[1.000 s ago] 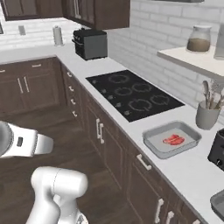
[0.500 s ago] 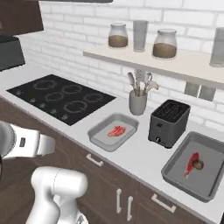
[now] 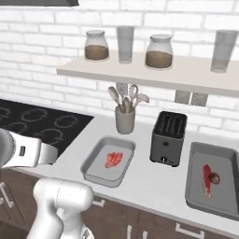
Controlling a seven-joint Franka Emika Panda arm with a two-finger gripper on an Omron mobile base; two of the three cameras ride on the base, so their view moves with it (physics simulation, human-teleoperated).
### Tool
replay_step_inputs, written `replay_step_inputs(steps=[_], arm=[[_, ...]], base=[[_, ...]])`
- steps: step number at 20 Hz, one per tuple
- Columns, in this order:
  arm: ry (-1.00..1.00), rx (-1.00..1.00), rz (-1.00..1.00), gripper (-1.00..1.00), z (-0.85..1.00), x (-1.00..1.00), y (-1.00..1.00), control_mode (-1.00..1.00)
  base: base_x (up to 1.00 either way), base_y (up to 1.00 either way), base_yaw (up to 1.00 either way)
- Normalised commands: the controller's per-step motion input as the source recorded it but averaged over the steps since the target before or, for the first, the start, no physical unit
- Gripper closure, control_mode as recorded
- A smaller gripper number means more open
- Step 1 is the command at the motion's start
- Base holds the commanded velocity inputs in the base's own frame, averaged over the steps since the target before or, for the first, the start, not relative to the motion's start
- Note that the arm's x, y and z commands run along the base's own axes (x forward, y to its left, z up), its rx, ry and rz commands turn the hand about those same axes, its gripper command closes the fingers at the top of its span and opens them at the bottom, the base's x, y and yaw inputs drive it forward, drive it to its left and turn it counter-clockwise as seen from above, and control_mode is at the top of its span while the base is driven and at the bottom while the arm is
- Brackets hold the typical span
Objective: Place one mushroom and one steak in each tupperware on the nearby counter, to pack two identical lunches.
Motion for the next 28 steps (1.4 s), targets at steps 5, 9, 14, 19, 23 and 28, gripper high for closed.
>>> replay_step_inputs(steps=[5, 9, 14, 19, 23, 28], arm=[[0.00, 0.00, 0.00, 1.00, 0.00, 0.00, 0.00, 1.00], [0.04, 0.00, -0.25, 1.00, -0.11, 0.29, -0.31, -1.00], [0.10, 0.04, -0.12, 1.00, -0.19, 0.23, -0.90, -1.00], [0.19, 0.08, -0.12, 1.00, -0.90, 0.22, -0.73, -1.00], [0.27, 0.12, -0.10, 1.00, -0.67, 0.70, -0.05, -1.00], [0.07, 0.05, -0.01, 1.00, -0.17, 0.76, 0.00, -1.00]], base=[[0.40, 0.48, -0.36], [0.00, 0.00, 0.00], [0.00, 0.00, 0.00], [0.00, 0.00, 0.00], [0.00, 0.00, 0.00], [0.00, 0.00, 0.00]])
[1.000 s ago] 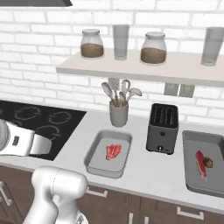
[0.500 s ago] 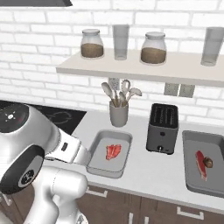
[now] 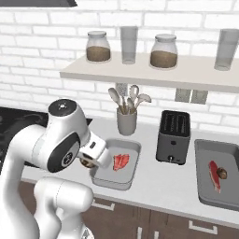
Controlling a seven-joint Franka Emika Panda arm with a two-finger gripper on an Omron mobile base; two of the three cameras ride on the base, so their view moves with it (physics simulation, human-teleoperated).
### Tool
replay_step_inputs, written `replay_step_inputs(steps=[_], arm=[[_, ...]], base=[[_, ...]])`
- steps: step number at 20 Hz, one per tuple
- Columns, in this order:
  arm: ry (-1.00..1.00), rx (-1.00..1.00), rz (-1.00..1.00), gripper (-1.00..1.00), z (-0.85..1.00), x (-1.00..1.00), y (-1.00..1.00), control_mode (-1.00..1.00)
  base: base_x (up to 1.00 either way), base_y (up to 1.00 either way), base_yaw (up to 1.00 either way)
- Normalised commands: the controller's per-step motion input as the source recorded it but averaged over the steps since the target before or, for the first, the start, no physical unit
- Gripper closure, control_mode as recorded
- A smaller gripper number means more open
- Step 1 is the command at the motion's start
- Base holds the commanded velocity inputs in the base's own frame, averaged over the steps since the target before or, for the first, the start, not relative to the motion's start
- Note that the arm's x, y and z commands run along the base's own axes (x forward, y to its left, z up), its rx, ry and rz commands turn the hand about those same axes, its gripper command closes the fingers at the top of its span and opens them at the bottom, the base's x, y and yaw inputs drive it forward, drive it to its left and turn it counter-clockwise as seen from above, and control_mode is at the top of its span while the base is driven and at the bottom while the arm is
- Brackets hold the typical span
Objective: Place one mushroom and one steak in each tupperware on the nearby counter, to pack two identical lunches.
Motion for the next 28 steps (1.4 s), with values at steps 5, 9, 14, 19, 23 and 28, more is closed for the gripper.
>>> replay_step_inputs(steps=[5, 9, 14, 19, 23, 28], arm=[[-0.03, 0.00, 0.00, 1.00, -0.40, 0.43, 0.00, -1.00], [-0.05, 0.00, 0.00, 1.00, -0.48, 0.34, 0.00, -1.00], [-0.02, 0.00, 0.00, 1.00, -0.39, 0.35, 0.00, -1.00], [0.00, 0.00, 0.00, 1.00, -0.24, 0.36, 0.00, -1.00], [0.00, 0.00, 0.00, 1.00, -0.28, 0.37, -0.06, -1.00], [0.00, 0.00, 0.00, 1.00, -0.35, 0.32, -0.15, -1.00]], base=[[0.00, 0.00, 0.00], [0.00, 0.00, 0.00], [0.00, 0.00, 0.00], [0.00, 0.00, 0.00], [0.00, 0.00, 0.00], [0.00, 0.00, 0.00]])
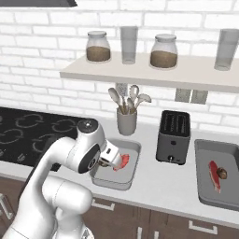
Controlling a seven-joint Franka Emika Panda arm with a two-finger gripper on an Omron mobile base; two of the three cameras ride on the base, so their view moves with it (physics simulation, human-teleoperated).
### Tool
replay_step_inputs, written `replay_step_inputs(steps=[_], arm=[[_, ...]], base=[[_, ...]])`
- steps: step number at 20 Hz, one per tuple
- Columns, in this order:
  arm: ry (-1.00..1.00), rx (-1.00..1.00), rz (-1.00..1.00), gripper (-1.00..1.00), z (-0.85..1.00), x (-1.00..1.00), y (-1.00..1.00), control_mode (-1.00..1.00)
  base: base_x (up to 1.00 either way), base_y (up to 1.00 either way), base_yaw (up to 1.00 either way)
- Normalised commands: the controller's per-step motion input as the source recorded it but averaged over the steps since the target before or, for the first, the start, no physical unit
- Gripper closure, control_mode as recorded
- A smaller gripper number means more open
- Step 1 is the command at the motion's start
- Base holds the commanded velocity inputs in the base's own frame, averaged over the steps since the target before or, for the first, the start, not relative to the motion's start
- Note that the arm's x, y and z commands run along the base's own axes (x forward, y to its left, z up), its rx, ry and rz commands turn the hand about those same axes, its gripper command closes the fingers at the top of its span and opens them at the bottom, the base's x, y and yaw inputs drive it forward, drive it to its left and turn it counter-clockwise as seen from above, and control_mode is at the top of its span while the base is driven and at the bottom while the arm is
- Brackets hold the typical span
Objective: Place one mushroom and one steak in each tupperware on the nearby counter, to pack two identical lunches.
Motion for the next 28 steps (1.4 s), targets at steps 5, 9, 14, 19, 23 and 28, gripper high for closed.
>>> replay_step_inputs(steps=[5, 9, 14, 19, 23, 28], arm=[[0.00, 0.00, 0.00, 1.00, -0.37, 0.27, -0.08, -1.00], [0.00, 0.00, 0.00, 1.00, -0.18, 0.06, 0.03, -1.00], [0.00, 0.00, 0.00, 1.00, -0.17, 0.02, 0.13, -1.00], [0.00, 0.00, 0.00, 1.00, -0.23, 0.12, 0.05, -1.00], [0.00, 0.00, 0.00, 1.00, -0.26, 0.35, 0.00, -1.00], [0.00, 0.00, 0.00, 1.00, -0.27, 0.37, 0.00, -1.00]], base=[[0.00, 0.00, 0.00], [0.00, 0.00, 0.00], [0.00, 0.00, 0.00], [0.00, 0.00, 0.00], [0.00, 0.00, 0.00], [0.00, 0.00, 0.00]])
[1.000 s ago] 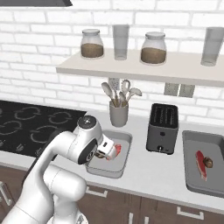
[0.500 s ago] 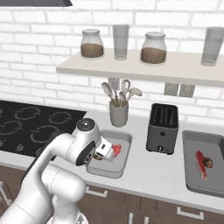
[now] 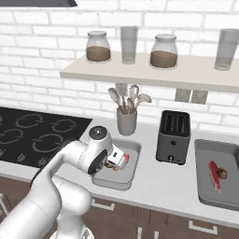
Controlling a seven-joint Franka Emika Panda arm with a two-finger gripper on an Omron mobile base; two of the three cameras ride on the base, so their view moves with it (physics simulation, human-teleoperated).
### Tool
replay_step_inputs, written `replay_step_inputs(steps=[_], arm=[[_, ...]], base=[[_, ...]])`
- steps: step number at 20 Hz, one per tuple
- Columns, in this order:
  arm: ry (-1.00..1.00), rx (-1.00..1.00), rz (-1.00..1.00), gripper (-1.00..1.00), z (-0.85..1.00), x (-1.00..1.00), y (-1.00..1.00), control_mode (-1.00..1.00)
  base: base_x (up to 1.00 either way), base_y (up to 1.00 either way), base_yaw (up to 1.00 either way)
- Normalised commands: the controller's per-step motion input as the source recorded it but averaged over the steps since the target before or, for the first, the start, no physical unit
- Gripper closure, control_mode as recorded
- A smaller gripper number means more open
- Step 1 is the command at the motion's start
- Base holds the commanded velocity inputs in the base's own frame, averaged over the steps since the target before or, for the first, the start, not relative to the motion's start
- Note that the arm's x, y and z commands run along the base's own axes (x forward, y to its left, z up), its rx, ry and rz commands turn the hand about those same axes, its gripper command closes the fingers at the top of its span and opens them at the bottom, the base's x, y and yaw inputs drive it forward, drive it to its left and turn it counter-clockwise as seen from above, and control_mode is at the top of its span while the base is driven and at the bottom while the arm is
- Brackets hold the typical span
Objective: Place one mushroom and one steak in each tupperware on the nearby counter, to pack two identical lunches.
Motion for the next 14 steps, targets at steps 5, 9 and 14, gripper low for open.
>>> replay_step_inputs(steps=[5, 9, 14], arm=[[0.00, 0.00, 0.00, 1.00, -0.30, 0.15, 0.03, -1.00], [0.00, 0.00, 0.00, 1.00, -0.33, 0.03, 0.15, -1.00], [-0.01, 0.00, 0.00, -1.00, -0.16, 0.00, 0.12, -1.00]], base=[[0.00, 0.00, 0.00], [0.00, 0.00, 0.00], [0.00, 0.00, 0.00]])
